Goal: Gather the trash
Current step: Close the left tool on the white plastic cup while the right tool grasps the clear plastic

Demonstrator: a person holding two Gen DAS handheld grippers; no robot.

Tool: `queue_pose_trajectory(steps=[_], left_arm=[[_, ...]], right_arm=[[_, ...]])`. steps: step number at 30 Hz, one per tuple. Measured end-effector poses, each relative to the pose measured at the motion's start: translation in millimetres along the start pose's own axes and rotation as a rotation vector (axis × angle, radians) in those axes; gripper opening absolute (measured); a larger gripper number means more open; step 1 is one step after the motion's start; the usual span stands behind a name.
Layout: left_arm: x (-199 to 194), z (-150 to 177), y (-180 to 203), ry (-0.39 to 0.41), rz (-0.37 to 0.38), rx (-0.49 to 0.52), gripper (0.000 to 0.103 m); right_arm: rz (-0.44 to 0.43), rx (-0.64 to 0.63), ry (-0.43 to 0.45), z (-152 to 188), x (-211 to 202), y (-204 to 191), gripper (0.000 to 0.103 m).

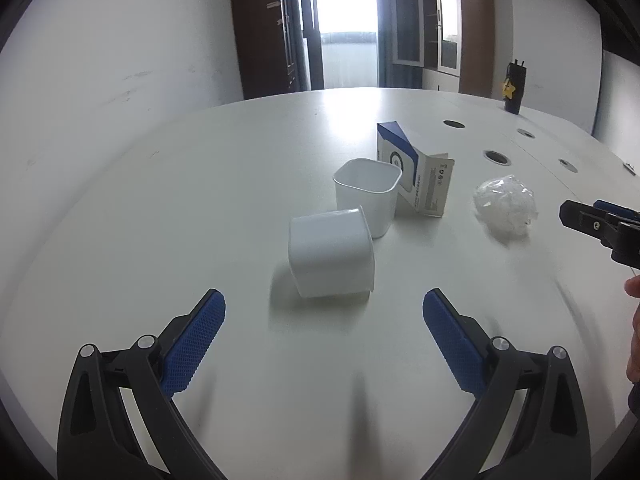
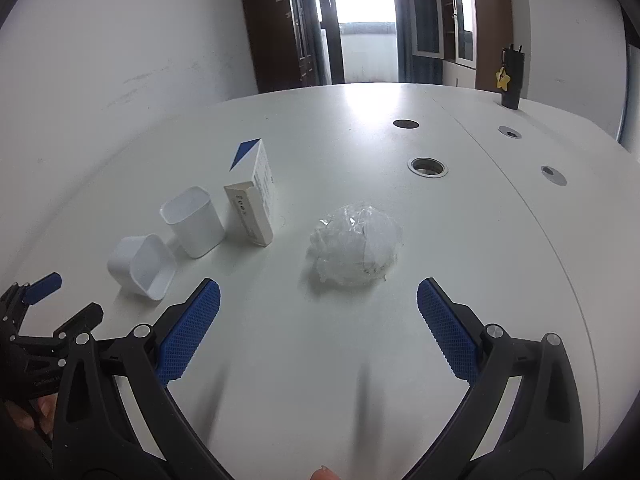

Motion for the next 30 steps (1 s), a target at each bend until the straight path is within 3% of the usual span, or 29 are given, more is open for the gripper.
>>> queue_pose_trajectory(steps=[7, 9, 11, 15, 20, 23, 30], left_arm=[[39, -12, -1, -0.073, -0.06, -0.006, 0.095], [43, -16, 0, -0.075, -0.069, -0.002, 0.095], [47, -20, 1, -0.07, -0.087, 0.005, 0.094], [56, -22, 1, -0.076, -0.117, 0.026, 0.088], [61, -16, 3, -0.104, -0.068, 0.017, 0.062], [57, -14, 4, -0.095, -0.028, 0.024, 0.06], [49, -8, -11, -0.083, 0.02, -0.015, 0.06]], right_arm=[[0.029, -0.014, -0.076, -13, 41, 14, 0.092], [0.034, -0.016, -0.095, -16, 52, 17, 0.086], [0.054, -0.017, -0.115, -18, 62, 20, 0.073], [0.045, 0.0, -0.136, -19, 75, 21, 0.07], [0.04, -0.018, -0.168, -15, 88, 19, 0.052], [0.045, -0.043, -0.169, -12, 89, 15, 0.04], [0.022, -0.063, -0.159, -5, 79, 4, 0.032]])
Point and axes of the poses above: each gripper's, at about its wrist camera, not at the fingertips, and x roughly the way its jaws point, y to its right, z to its underside, the point moved 9 cm from there along x, roughly the way its jaws point
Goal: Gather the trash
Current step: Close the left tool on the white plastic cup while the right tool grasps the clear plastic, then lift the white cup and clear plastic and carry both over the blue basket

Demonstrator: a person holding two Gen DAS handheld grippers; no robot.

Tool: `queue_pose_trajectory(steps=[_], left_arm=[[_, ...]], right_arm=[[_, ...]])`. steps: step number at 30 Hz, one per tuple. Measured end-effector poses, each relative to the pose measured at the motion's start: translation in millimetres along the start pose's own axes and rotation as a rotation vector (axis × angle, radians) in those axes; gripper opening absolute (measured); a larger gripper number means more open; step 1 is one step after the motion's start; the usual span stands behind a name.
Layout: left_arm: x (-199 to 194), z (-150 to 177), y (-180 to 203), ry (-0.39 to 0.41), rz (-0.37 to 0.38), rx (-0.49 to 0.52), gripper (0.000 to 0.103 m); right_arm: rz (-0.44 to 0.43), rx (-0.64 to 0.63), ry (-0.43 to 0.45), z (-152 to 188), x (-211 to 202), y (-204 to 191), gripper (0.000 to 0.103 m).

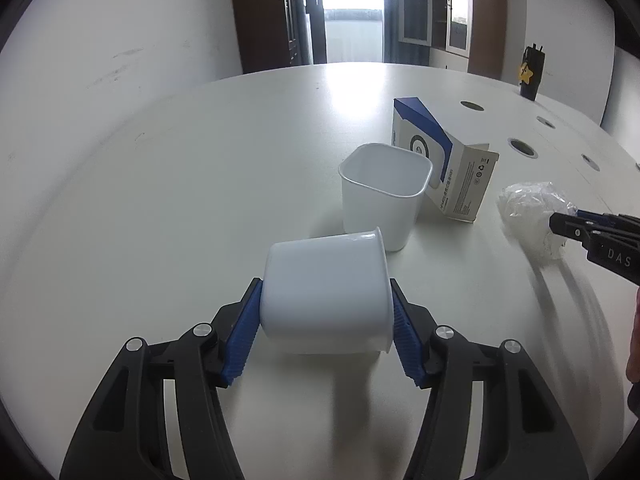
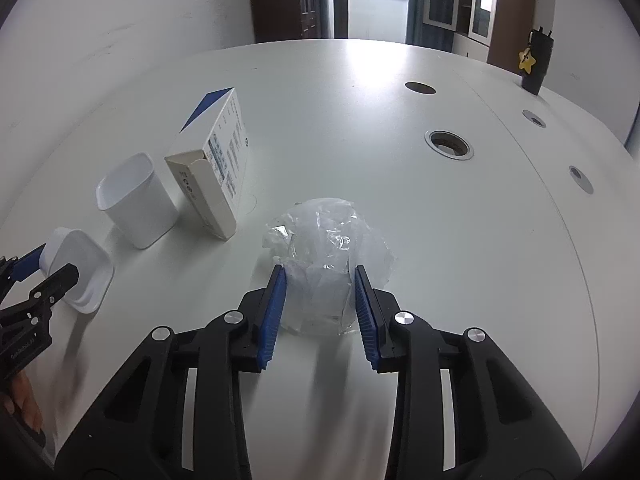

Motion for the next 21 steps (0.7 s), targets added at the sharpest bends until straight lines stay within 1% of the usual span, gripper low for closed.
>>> queue_pose_trajectory(steps=[3, 6, 11, 18, 21], left_arm=[[-4, 5, -8, 0.01, -0.004, -0.003, 0.059], [-8, 10, -13, 0.02, 0.015, -0.005, 0.059], [-16, 19, -26, 0.022, 0.027, -0.032, 0.059], [-31, 32, -42, 0.031, 0.073, -0.097, 0.059], [-43, 36, -45, 0.05, 0.091, -0.104, 0.059]], right_arm=[[-0.027, 0.017, 0.008, 5, -8, -2, 0.03], [-0.057, 0.026, 0.027, 10, -21, -7, 0.029], [-0.064, 0.006, 0.047, 19, -39, -19, 0.028], [-0.113, 0.007, 0.078, 34, -67, -41, 0.027], [-0.132, 0.007, 0.098, 42, -81, -51, 0.027]])
Point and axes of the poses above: each gripper's, at about its wrist camera, not at the fingertips, and x roughly the way its jaws point, y to its right, z to its underside, the point moved 9 cm from there along x, roughly the way its jaws point
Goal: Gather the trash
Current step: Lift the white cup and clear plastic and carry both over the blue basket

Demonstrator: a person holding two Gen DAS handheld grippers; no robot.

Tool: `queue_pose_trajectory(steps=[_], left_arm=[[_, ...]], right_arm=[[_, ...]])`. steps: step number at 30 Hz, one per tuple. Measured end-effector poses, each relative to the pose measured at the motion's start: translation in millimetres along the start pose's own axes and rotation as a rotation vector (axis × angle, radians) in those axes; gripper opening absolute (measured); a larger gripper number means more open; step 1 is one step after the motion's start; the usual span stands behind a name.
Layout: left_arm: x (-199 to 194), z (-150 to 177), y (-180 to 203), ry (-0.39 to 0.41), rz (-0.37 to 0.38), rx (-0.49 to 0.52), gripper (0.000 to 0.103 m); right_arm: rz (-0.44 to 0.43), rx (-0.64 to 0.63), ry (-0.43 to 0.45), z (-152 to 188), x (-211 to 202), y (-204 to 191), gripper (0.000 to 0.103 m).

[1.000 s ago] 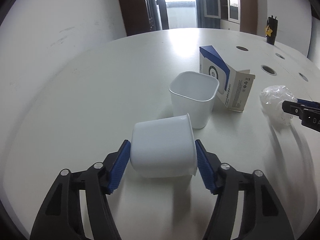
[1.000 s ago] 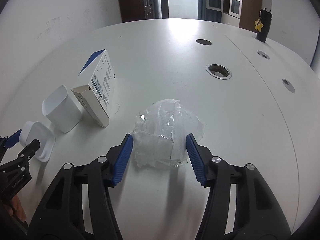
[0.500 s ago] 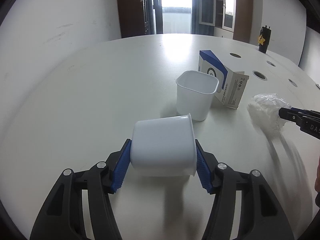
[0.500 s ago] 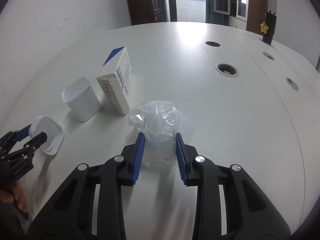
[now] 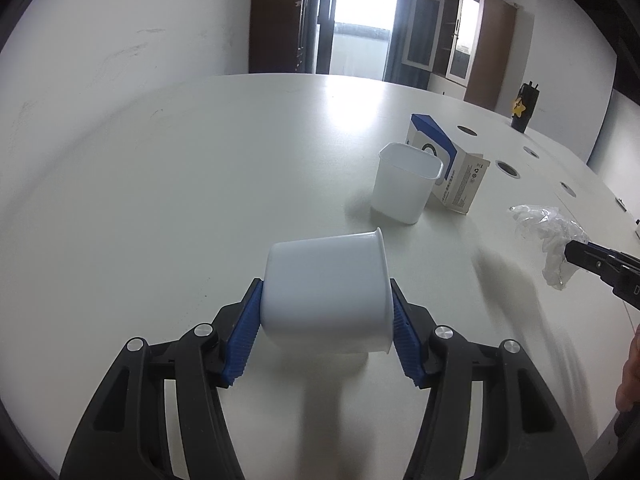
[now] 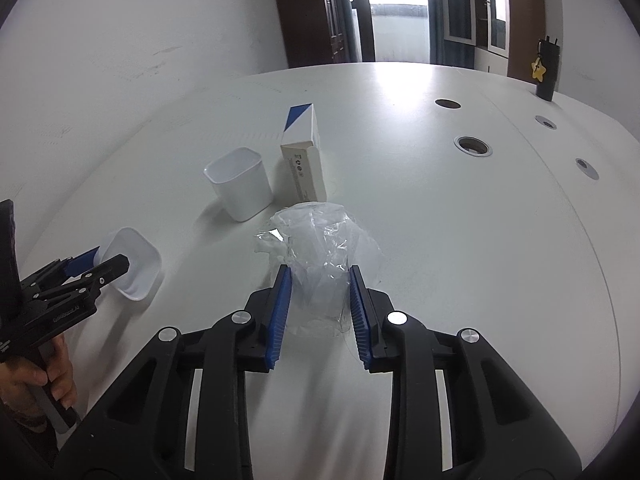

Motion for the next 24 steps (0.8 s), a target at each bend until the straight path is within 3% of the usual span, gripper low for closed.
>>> queue_pose_trajectory(steps=[12, 24], left_arm=[[-64, 22, 11, 0.082, 0.076, 0.013, 0.059], [-116, 74, 29, 0.144, 0.122, 0.016, 0.059]], right_arm=[[-0.047, -0.022, 0.059, 46, -51, -45, 0.027], [-0.063, -0.063, 0.109, 106, -103, -71, 0.027]])
Point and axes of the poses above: each gripper's, at about its wrist camera, not at the fingertips, and x roughly the way its jaws point, y to its right, z to its underside, the point moved 9 cm from there along x, roughly the way its jaws point
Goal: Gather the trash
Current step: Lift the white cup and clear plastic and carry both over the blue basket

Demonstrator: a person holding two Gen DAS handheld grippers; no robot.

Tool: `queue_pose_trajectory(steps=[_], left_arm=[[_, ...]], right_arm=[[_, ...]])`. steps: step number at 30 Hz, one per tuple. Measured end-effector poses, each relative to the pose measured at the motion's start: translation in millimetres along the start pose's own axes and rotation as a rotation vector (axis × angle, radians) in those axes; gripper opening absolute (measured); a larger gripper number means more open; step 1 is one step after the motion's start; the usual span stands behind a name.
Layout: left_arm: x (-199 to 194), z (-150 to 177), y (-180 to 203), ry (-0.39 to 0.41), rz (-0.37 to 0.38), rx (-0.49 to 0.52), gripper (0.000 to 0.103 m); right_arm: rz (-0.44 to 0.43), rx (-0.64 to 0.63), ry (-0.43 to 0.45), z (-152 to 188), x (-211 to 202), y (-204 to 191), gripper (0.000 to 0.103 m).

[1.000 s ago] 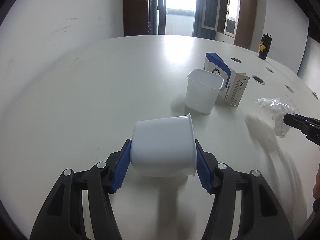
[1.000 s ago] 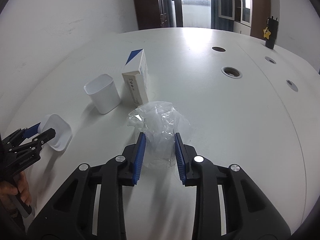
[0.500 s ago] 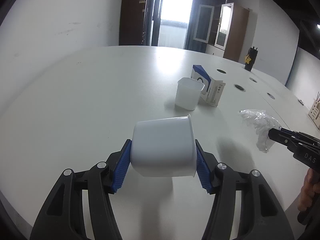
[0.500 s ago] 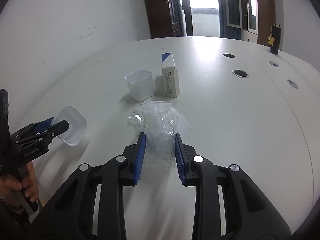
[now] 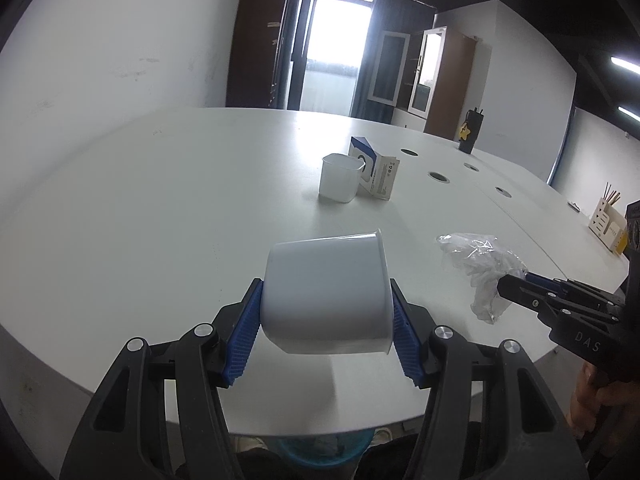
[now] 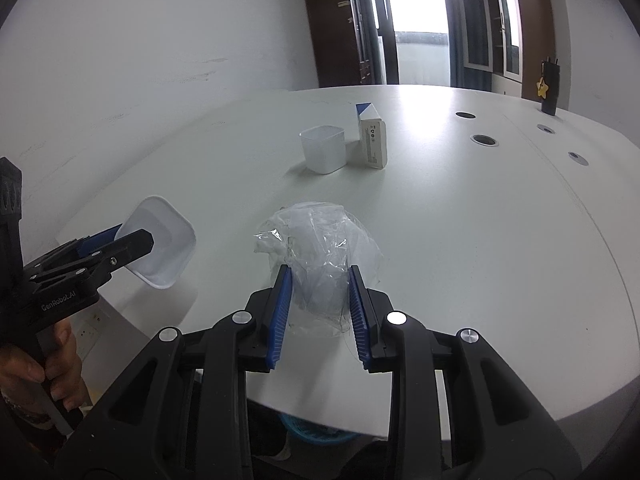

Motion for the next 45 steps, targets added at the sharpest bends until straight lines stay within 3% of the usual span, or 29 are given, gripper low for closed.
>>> queue_pose_trajectory(steps=[7, 20, 29, 45], left_arm=[[-35, 24, 0, 0.026, 0.028, -0.008, 0.059], [-64, 82, 6, -0.035, 0.081, 0.027, 0.059], [-39, 143, 15, -0.167, 0.092, 0.055, 0.059], [51, 218, 6, -0.34, 0.066, -0.009, 0.059]], right_arm=[[-0.024, -0.016, 0.015, 30, -32, -18, 0.027], [-0.082, -0.08, -0.055, 108, -52, -61, 0.027], [-0.102, -0.046, -0.176, 173, -29, -54, 0.027], [-0.079, 0.044, -0.363, 242, 46, -20, 0.027]])
Point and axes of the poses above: each gripper's, at about its wrist camera, not at the fingertips, and x roughly the way its jaws point, y to its right, z to its underside, the point moved 9 cm from there along x, roughly the way its jaws point
